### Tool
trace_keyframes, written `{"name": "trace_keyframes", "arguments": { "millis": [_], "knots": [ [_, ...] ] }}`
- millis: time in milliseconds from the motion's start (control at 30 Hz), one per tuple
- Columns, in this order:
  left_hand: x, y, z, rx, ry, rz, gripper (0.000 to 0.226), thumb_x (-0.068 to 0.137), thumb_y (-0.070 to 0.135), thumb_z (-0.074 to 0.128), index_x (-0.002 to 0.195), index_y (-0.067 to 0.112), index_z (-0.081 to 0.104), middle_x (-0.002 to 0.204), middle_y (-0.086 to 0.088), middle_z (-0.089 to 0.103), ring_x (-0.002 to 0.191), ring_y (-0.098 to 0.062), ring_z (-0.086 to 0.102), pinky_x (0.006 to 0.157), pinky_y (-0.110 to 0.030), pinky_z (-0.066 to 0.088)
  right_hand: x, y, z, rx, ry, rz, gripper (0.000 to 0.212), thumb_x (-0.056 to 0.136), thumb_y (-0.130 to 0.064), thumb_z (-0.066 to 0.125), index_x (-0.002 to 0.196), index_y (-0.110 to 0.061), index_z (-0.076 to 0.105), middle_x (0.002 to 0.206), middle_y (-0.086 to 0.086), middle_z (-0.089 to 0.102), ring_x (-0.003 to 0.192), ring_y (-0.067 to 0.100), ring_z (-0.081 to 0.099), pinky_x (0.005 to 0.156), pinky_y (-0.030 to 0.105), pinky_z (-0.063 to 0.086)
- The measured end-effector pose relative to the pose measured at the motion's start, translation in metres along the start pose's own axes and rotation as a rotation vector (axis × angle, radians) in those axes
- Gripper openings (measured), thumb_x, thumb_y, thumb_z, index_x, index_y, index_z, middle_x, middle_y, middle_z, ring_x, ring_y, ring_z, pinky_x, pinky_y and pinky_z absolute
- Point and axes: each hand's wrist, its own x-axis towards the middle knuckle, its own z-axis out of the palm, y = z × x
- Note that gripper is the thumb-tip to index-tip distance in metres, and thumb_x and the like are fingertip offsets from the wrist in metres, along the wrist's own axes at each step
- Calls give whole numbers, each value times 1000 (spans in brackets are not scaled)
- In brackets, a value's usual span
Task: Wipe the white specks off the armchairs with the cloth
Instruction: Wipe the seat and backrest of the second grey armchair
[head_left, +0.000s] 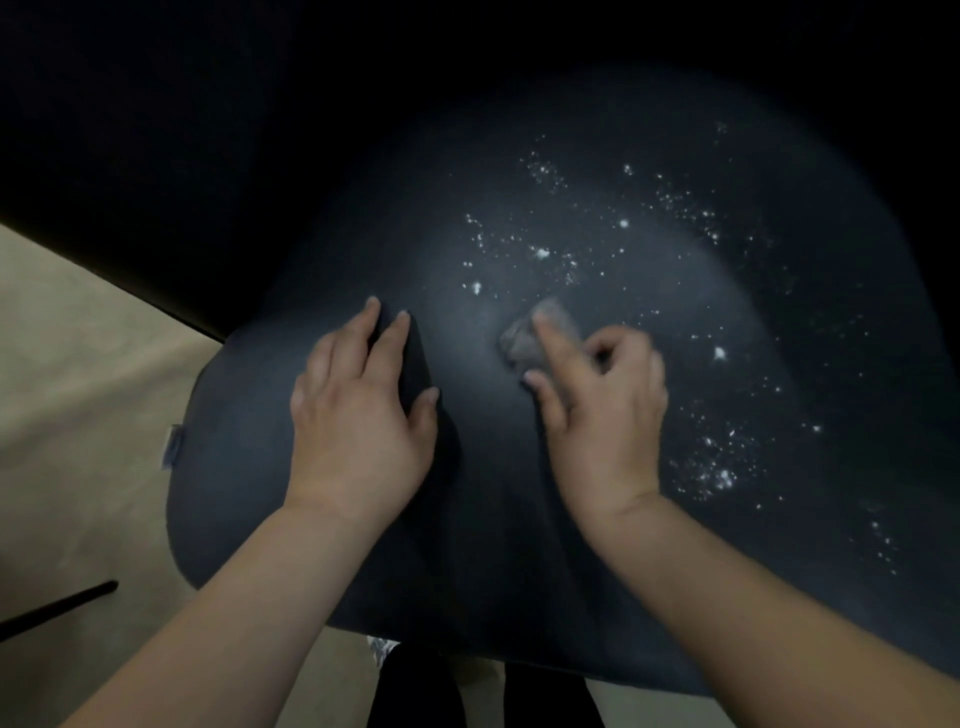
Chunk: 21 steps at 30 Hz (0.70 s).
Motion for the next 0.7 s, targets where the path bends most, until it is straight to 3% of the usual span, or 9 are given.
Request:
{"name": "trace_keyframes", "arguments": {
  "millis": [67,167,333,467,567,700],
  "knots": [
    [4,-1,-1,-11,12,-14,67,86,36,62,146,22,37,156,1,25,138,-21,19,113,-41,17,-1,-4,1,21,-86,-120,43,84,-31,61,127,-34,61,101,9,48,90,21,38,79,33,32],
    [8,-2,-2,-20,15,-5,66,84,38,63,145,25,39,155,1,27,137,-20,20,112,-42,18,42,2,7,31,-109,-211,41,83,-31,62,124,-33,64,98,11,50,86,26,43,77,37,41],
    [16,-6,-5,-17,22,14,67,82,39,64,144,24,41,154,0,29,137,-21,23,111,-40,19,67,1,11,95,-23,-56,41,85,-30,63,126,-36,62,100,10,48,91,27,43,82,48,45],
    [26,-5,-5,-8,13,3,68,84,42,61,145,26,38,157,1,24,141,-22,19,113,-40,16,35,-15,14,93,-115,-202,38,86,-35,59,123,-36,63,100,9,49,89,26,42,78,43,44],
    [33,-7,-5,-8,9,-7,66,85,45,57,146,30,36,159,1,20,143,-22,16,113,-38,13,75,-18,24,85,-163,-322,36,86,-38,56,121,-37,65,98,9,50,88,28,44,75,41,43],
    [41,-12,-6,-14,28,4,66,84,47,56,145,31,38,158,0,23,142,-24,20,113,-43,19,130,-10,29,82,-92,-212,36,85,-35,64,120,-38,65,99,10,49,91,31,45,80,47,46]
  ]
}}
